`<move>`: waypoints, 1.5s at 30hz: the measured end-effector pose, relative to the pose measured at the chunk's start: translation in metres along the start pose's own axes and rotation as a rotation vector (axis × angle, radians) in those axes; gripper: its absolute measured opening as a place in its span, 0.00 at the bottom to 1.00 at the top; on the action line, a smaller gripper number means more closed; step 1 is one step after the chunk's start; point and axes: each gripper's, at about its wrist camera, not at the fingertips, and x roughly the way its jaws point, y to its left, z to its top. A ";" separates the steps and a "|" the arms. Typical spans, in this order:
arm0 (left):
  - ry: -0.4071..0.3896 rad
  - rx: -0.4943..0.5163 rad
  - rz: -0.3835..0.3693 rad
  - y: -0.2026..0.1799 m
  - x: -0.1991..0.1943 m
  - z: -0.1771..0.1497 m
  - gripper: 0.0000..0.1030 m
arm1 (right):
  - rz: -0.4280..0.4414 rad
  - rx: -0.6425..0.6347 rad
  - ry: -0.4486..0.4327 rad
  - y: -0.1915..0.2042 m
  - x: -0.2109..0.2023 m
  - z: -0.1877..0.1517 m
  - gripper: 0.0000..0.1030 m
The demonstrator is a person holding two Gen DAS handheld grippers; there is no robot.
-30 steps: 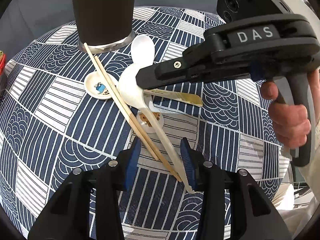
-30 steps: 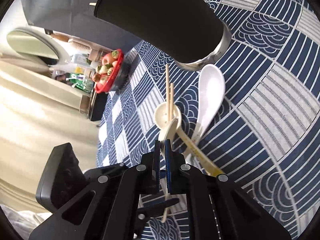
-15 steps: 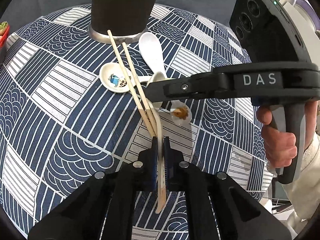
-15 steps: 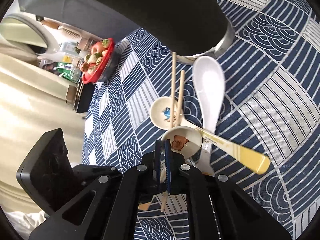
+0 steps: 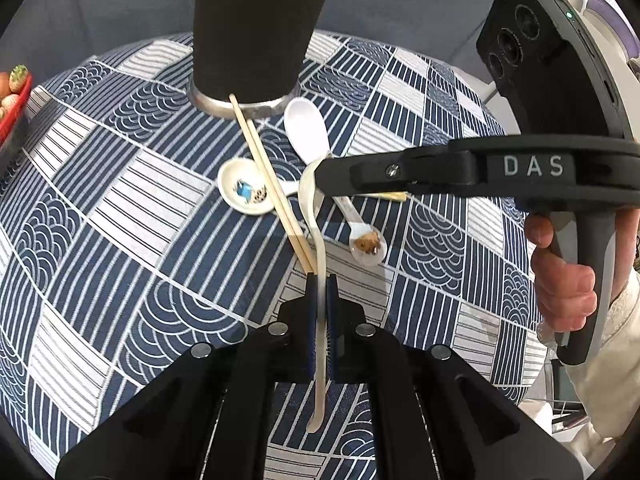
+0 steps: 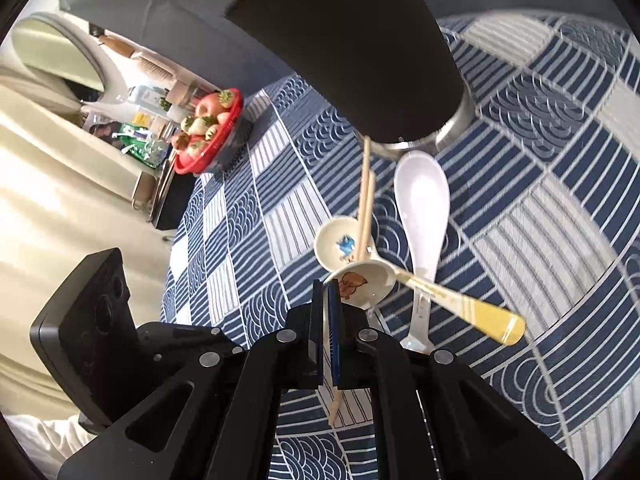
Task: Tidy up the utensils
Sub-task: 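Lift the spoon upright with the left tool over the black holder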
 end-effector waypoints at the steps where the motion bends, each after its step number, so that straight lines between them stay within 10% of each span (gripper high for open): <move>1: -0.008 -0.002 0.005 0.000 -0.001 0.003 0.04 | 0.004 -0.002 -0.006 0.001 -0.003 0.002 0.02; 12: -0.090 -0.034 -0.024 0.007 -0.040 0.003 0.04 | 0.024 -0.011 -0.038 0.003 -0.027 0.008 0.08; 17: -0.122 -0.046 -0.077 0.004 -0.058 0.004 0.04 | 0.094 0.014 -0.097 -0.002 -0.036 0.006 0.53; 27: -0.171 -0.082 -0.216 0.005 -0.080 0.007 0.04 | 0.348 0.109 -0.163 -0.014 -0.040 0.006 0.50; 29: -0.171 -0.095 -0.229 0.008 -0.080 0.008 0.05 | 0.383 0.111 -0.172 -0.013 -0.042 0.006 0.33; 32: -0.163 -0.095 -0.263 0.010 -0.077 0.007 0.05 | 0.393 0.126 -0.194 -0.015 -0.046 0.007 0.10; 45: -0.135 0.055 -0.213 -0.008 -0.067 0.050 0.06 | 0.324 0.091 -0.277 -0.021 -0.082 0.029 0.06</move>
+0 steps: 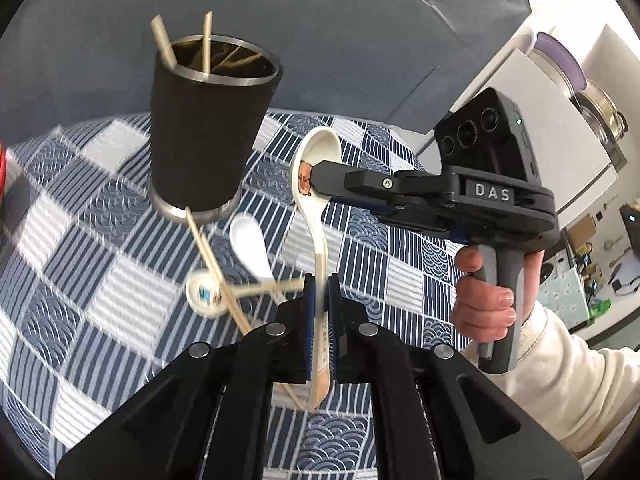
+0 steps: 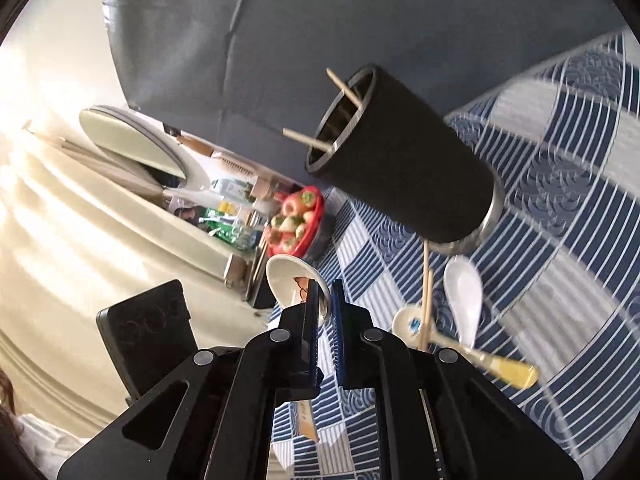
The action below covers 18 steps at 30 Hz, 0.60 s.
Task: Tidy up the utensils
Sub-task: 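Lift the spoon upright with the left tool over the black holder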
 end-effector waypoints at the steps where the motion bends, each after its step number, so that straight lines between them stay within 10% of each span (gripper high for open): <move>1: -0.001 0.012 0.001 -0.001 0.001 0.007 0.06 | -0.009 -0.013 -0.009 0.003 -0.003 0.007 0.06; 18: -0.093 0.182 0.007 -0.001 -0.015 0.122 0.07 | -0.104 -0.258 -0.125 0.072 -0.021 0.118 0.07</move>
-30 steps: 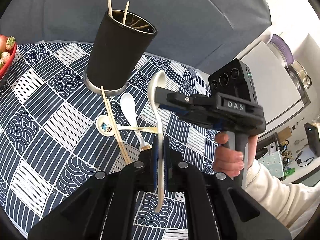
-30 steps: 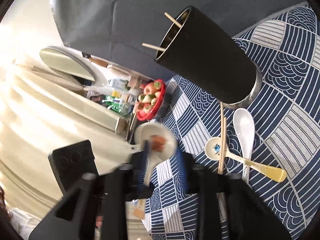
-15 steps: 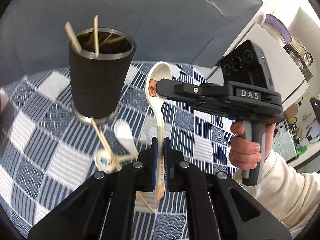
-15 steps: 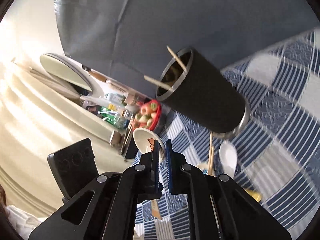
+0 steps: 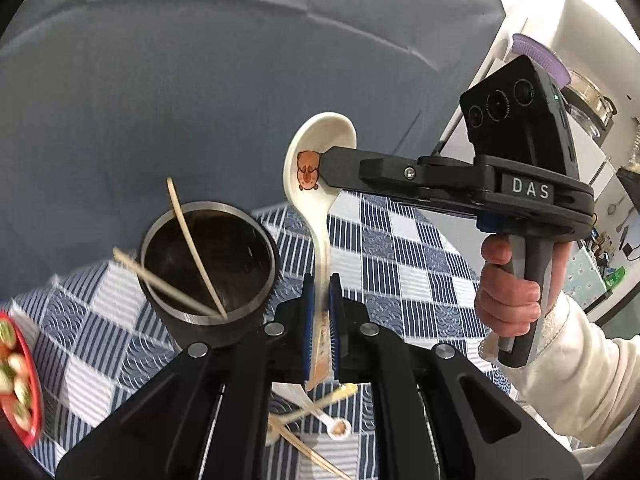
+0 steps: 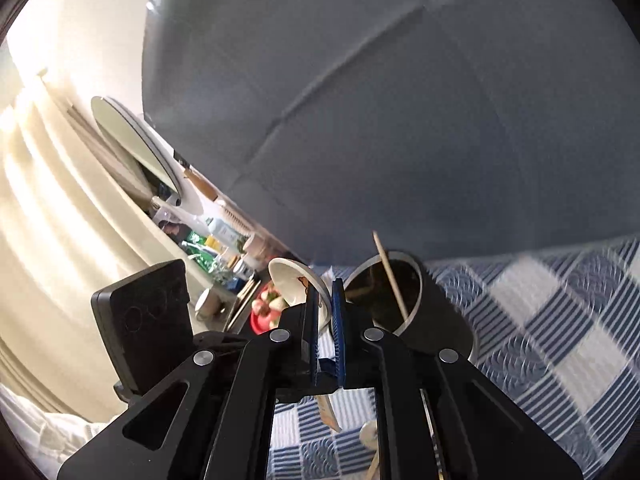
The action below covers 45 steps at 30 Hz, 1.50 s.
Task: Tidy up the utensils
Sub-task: 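Lift the spoon upright with the left tool over the black holder, then lower the spoon into the holder and open the left tool, then withdraw both tools from the holder toward the remaining utensils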
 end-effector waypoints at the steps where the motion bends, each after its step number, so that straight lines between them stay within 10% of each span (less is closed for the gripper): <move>1: -0.009 0.005 0.001 0.002 -0.001 0.004 0.07 | -0.003 -0.010 -0.006 0.002 0.001 0.006 0.07; 27: -0.011 0.034 0.018 0.048 0.031 0.039 0.08 | -0.045 -0.079 -0.024 -0.009 0.048 0.045 0.08; 30: -0.008 0.029 0.051 0.049 0.030 0.037 0.33 | -0.072 -0.073 0.009 -0.008 0.054 0.040 0.13; 32: -0.018 0.026 0.061 0.049 0.026 0.034 0.51 | -0.162 -0.107 0.015 -0.005 0.055 0.037 0.50; 34: -0.015 0.034 0.079 0.047 0.022 0.031 0.61 | -0.227 -0.124 -0.001 -0.004 0.051 0.034 0.67; 45: -0.044 0.043 0.154 0.035 -0.009 0.011 0.82 | -0.319 -0.144 -0.019 0.005 0.031 0.031 0.82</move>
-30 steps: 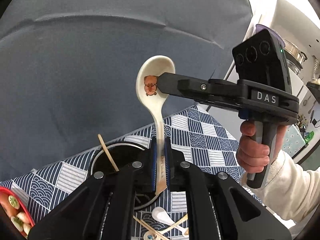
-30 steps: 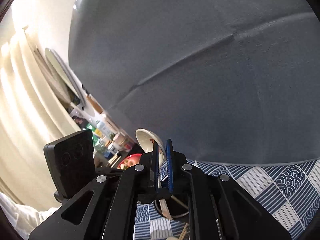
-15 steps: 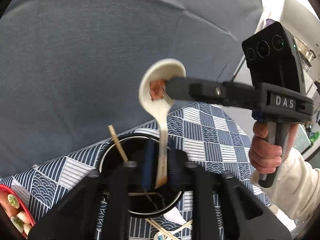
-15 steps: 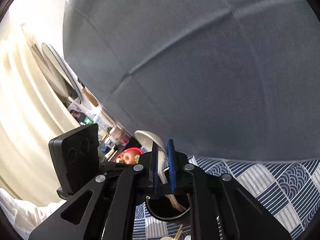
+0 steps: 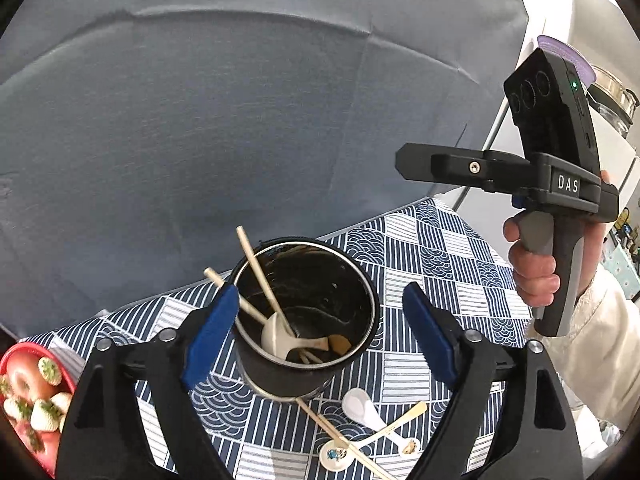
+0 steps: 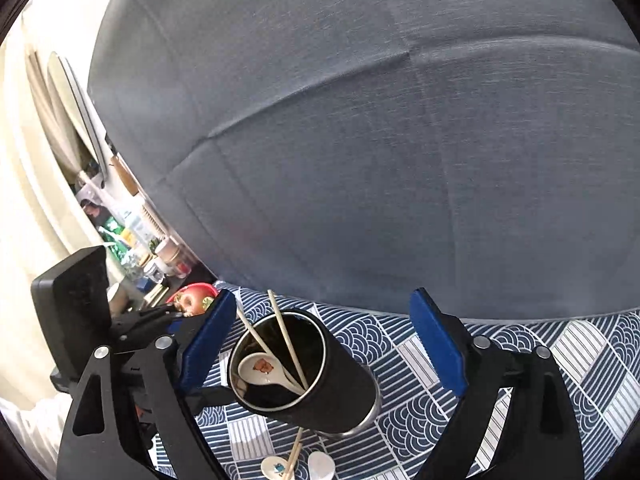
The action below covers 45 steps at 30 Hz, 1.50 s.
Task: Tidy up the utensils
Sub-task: 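Withdraw both tools from the holder toward the remaining utensils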
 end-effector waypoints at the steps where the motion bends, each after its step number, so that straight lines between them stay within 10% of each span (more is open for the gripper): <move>1: 0.000 -0.003 0.006 0.000 -0.003 -0.002 0.82 | -0.002 0.004 0.001 0.001 -0.001 -0.003 0.83; 27: 0.249 -0.165 0.067 0.037 0.036 -0.114 0.91 | -0.051 0.083 0.239 -0.035 0.003 -0.120 0.83; 45: 0.363 -0.170 0.146 0.023 0.039 -0.167 0.91 | -0.069 -0.087 0.490 0.022 0.035 -0.230 0.82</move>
